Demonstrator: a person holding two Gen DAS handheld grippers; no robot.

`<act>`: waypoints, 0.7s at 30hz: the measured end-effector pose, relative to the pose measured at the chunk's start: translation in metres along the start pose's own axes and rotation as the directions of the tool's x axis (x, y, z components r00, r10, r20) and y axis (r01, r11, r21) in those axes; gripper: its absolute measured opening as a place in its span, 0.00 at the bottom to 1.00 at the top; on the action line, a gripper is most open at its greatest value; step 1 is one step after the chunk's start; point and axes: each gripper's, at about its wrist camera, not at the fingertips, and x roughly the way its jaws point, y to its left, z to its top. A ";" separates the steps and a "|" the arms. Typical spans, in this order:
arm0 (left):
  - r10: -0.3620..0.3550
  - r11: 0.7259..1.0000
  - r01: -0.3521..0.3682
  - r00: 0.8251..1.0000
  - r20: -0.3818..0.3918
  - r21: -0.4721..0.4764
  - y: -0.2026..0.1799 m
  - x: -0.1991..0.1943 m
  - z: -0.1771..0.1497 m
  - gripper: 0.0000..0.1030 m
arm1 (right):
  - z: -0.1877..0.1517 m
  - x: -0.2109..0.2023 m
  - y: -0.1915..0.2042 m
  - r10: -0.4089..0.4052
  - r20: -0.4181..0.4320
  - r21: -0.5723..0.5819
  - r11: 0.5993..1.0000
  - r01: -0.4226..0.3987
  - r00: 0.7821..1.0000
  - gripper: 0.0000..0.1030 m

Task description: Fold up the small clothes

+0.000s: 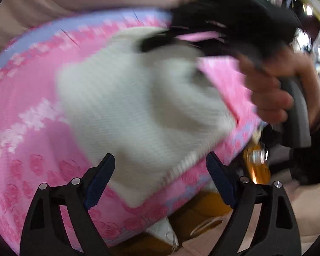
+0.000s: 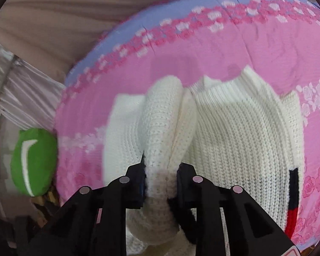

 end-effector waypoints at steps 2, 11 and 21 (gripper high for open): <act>-0.006 0.998 0.010 0.997 0.071 -0.064 0.010 -0.019 0.007 0.86 | 0.001 -0.047 0.001 0.011 0.098 -0.019 1.000 -0.009 0.995 0.19; 0.133 0.964 -0.126 0.991 0.014 -0.235 0.031 0.005 0.036 0.86 | -0.033 -0.036 -0.138 -0.177 0.014 0.201 0.964 0.171 0.984 0.32; 0.107 0.953 -0.098 0.994 0.017 -0.286 0.026 0.013 0.036 0.86 | -0.102 -0.104 -0.096 -0.073 0.071 0.118 0.991 0.064 0.995 0.55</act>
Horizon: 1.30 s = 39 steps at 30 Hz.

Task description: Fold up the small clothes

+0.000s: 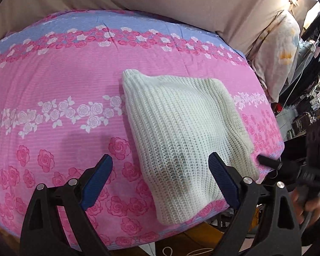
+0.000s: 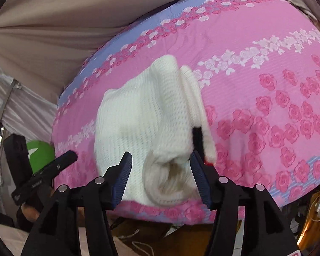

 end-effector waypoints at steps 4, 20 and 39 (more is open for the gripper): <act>0.001 1.000 -0.001 1.000 -0.018 0.008 -0.006 0.004 0.002 0.86 | -0.016 0.046 0.007 -0.071 -0.094 -0.068 0.996 0.065 0.993 0.07; 0.036 0.997 -0.038 0.999 -0.033 -0.062 0.006 0.022 0.013 0.86 | 0.000 -0.018 -0.010 -0.100 0.094 0.004 0.995 0.100 0.991 0.54; 0.193 0.981 -0.193 0.979 -0.060 0.004 -0.012 0.053 0.042 0.76 | 0.061 0.064 -0.045 -0.189 -0.021 0.004 0.982 0.190 0.982 0.24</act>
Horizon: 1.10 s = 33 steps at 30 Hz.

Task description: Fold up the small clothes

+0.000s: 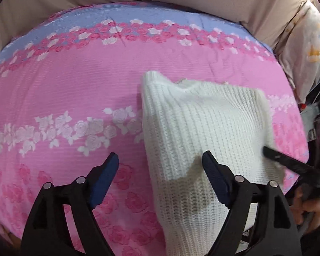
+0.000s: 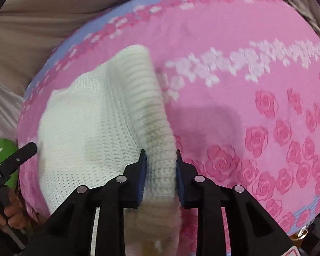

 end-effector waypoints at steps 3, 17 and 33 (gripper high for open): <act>0.044 0.999 -0.044 0.999 0.007 0.017 -0.001 -0.008 -0.003 0.81 | -0.002 -0.052 0.006 0.069 0.133 0.050 0.996 -0.076 0.989 0.24; 0.090 0.996 -0.090 0.996 -0.029 -0.009 0.002 -0.009 -0.005 0.82 | -0.032 -0.060 0.039 0.036 0.065 -0.065 0.997 -0.031 0.997 0.06; -0.137 0.980 0.127 0.989 -0.059 -0.150 0.010 -0.002 -0.009 0.87 | -0.007 -0.045 0.012 -0.054 0.091 -0.006 0.999 0.054 0.994 0.62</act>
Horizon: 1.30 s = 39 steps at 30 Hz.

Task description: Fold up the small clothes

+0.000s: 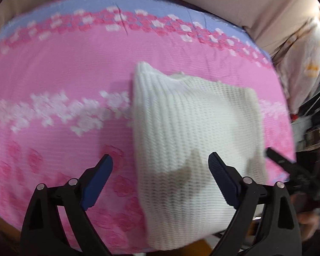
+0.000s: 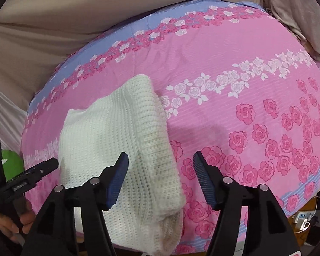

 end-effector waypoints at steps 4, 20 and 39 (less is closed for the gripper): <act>-0.070 0.992 0.062 0.995 -0.067 -0.112 0.021 0.028 -0.007 0.87 | -0.003 0.032 -0.006 0.056 -0.076 0.002 0.998 -0.056 0.996 0.68; -0.225 0.969 0.214 0.972 -0.074 -0.126 0.008 0.050 0.013 0.46 | -0.006 0.076 -0.009 0.398 -0.134 0.190 0.909 -0.371 0.907 0.36; -0.083 0.995 0.088 0.993 0.088 -0.051 0.005 0.011 0.044 0.74 | 0.048 0.021 0.007 0.215 0.033 0.054 0.975 -0.217 0.976 0.53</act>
